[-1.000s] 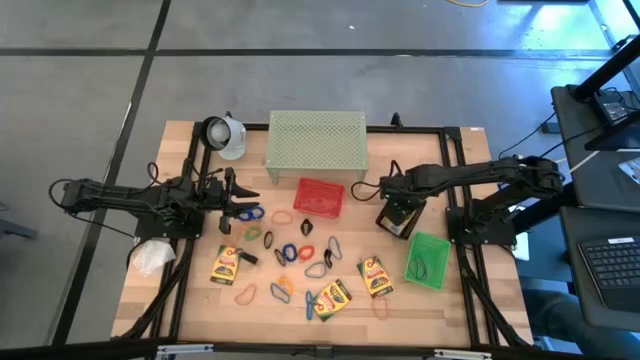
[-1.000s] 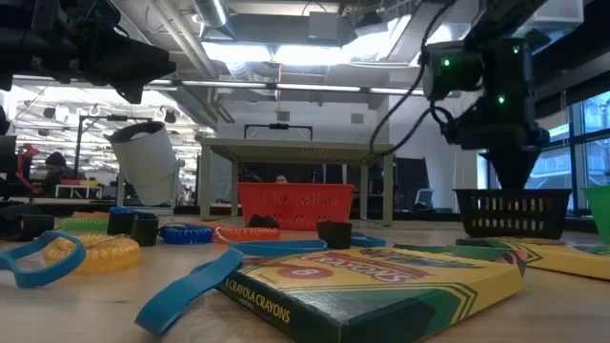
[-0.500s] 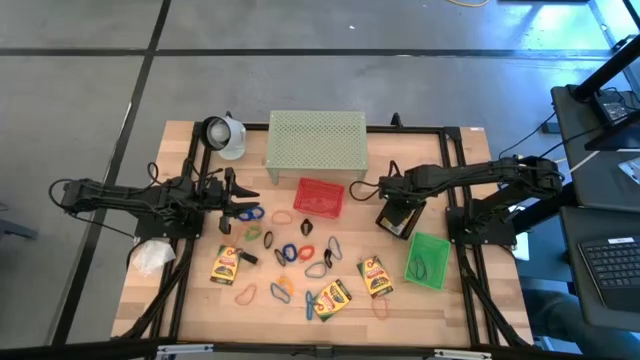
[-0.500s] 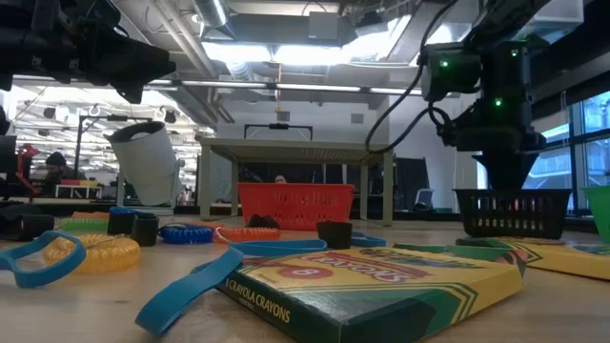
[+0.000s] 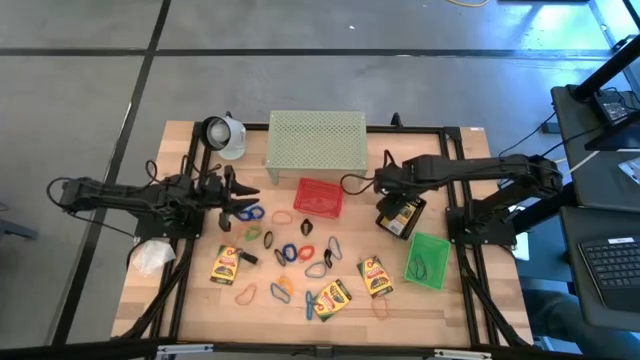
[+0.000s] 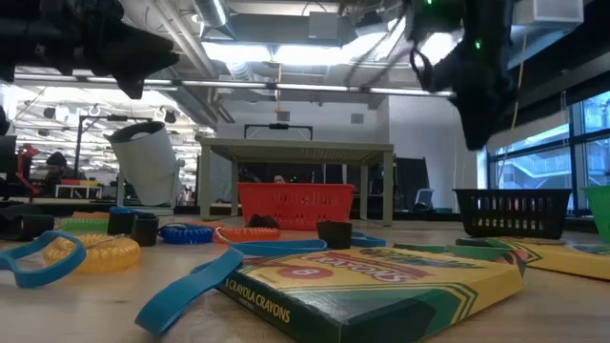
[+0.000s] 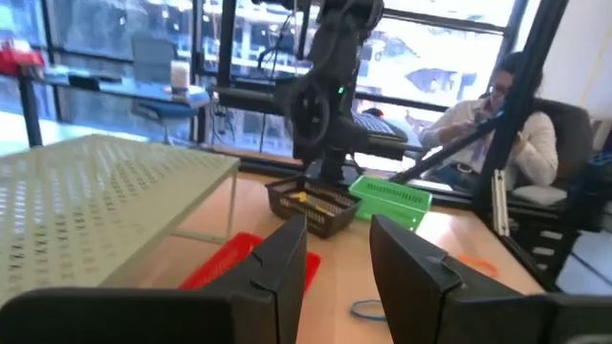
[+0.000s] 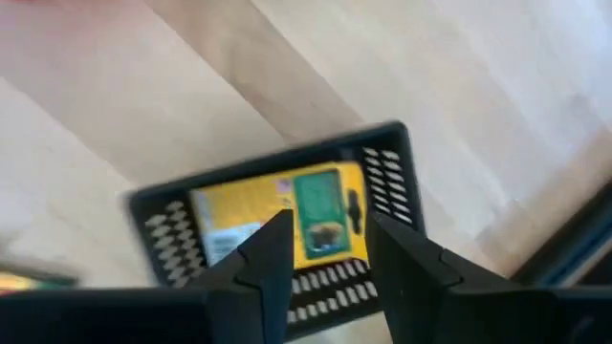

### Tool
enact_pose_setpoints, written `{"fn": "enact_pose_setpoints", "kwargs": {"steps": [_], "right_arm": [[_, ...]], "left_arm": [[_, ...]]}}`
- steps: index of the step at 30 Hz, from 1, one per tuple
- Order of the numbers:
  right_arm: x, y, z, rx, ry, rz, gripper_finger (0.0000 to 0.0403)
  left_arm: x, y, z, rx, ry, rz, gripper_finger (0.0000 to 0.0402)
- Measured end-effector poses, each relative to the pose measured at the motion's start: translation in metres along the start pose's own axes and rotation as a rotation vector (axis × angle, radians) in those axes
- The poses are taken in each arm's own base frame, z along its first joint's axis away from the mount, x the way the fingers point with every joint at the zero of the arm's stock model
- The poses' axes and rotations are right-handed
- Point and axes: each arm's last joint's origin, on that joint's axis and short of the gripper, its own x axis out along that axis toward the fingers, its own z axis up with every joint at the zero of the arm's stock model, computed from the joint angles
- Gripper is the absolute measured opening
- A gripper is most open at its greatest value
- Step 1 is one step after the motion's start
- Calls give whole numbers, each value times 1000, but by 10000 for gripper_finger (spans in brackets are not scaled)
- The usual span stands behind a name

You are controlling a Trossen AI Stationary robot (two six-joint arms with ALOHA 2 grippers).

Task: Pick & Place Office Desk Supplies
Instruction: Put the blue spring keychain into the red bin

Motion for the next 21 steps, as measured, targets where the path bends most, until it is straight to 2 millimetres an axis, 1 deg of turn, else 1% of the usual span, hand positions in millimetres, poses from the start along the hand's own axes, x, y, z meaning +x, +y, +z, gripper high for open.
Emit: {"fn": "enact_pose_setpoints", "kwargs": {"steps": [3,7,9,12,15,18,21], "right_arm": [[-14,11,-2,-21,-80,-4,123],[-36,22,-9,-31,-192,12,113],[-49,27,-17,-31,-256,24,109],[-65,33,-32,-28,-338,67,105],[-75,40,-49,-7,-418,96,102],[-80,49,-64,-25,-463,118,102],[-82,56,-77,-23,-500,134,102]], "left_arm": [[6,-5,8,-1,54,-31,112],[17,-14,24,21,167,-72,112],[23,-18,30,12,265,-77,112],[30,-24,36,-5,461,-54,112],[36,-27,35,-12,672,18,112],[40,-26,29,24,864,121,112],[43,-23,25,102,976,271,112]]}}
